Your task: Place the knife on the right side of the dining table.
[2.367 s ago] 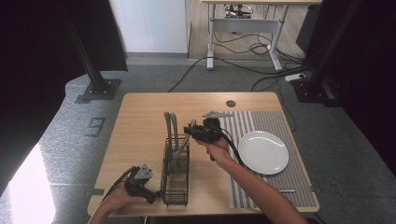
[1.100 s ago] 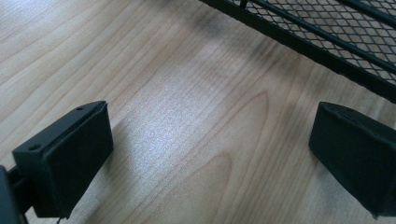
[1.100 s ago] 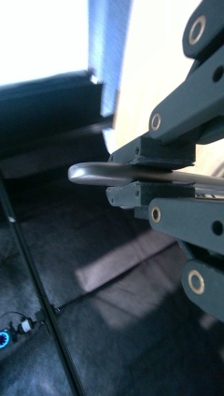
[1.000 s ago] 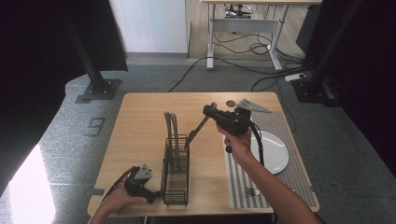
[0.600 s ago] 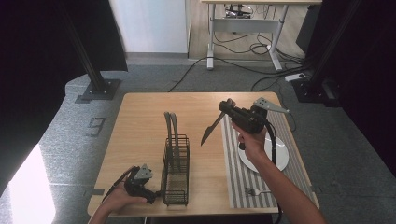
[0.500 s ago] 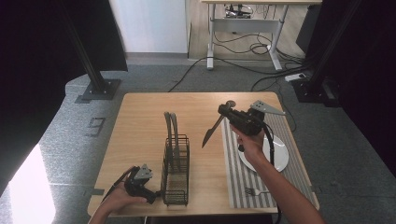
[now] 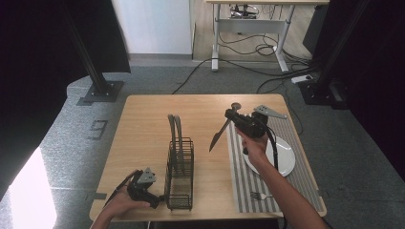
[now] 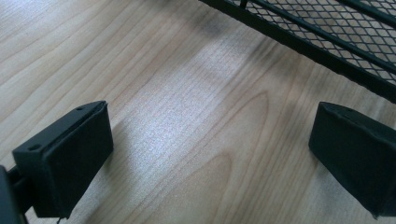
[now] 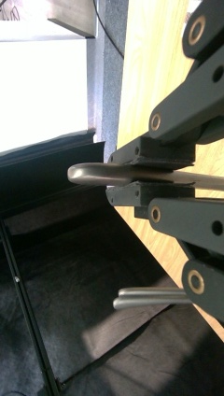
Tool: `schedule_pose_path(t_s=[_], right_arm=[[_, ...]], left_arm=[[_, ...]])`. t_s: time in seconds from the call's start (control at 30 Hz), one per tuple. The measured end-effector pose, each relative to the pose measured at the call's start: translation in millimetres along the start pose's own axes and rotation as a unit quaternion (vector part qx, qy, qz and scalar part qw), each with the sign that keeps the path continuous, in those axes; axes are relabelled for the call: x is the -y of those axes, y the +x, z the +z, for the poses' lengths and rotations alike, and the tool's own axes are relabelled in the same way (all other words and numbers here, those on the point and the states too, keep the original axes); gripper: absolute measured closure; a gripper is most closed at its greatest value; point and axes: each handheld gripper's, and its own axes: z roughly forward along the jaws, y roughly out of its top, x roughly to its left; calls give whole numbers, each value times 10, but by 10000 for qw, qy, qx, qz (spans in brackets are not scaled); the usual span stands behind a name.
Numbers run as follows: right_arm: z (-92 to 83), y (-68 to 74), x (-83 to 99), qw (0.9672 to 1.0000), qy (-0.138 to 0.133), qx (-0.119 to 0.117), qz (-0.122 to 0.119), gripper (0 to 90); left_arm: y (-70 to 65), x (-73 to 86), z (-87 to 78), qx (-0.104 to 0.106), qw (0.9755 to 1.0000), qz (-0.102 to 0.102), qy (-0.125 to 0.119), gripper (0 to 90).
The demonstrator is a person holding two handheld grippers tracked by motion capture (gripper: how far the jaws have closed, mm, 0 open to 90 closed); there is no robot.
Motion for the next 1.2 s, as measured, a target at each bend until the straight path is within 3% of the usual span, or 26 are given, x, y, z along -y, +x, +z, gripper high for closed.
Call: schedule_pose_path(t_s=[0.27,0.67,1.2], right_arm=[[31,-142,52,9997,5,136,180,827],[51,-282,66,9990,-29,379,232,827],[-57,-500,-39,9968,-242,724,246,827]], left_arm=[[0,0,0,0,10000,1,-1,0],[0,0,0,0,10000,1,-1,0],[0,0,0,-3,10000,-1,-1,0]])
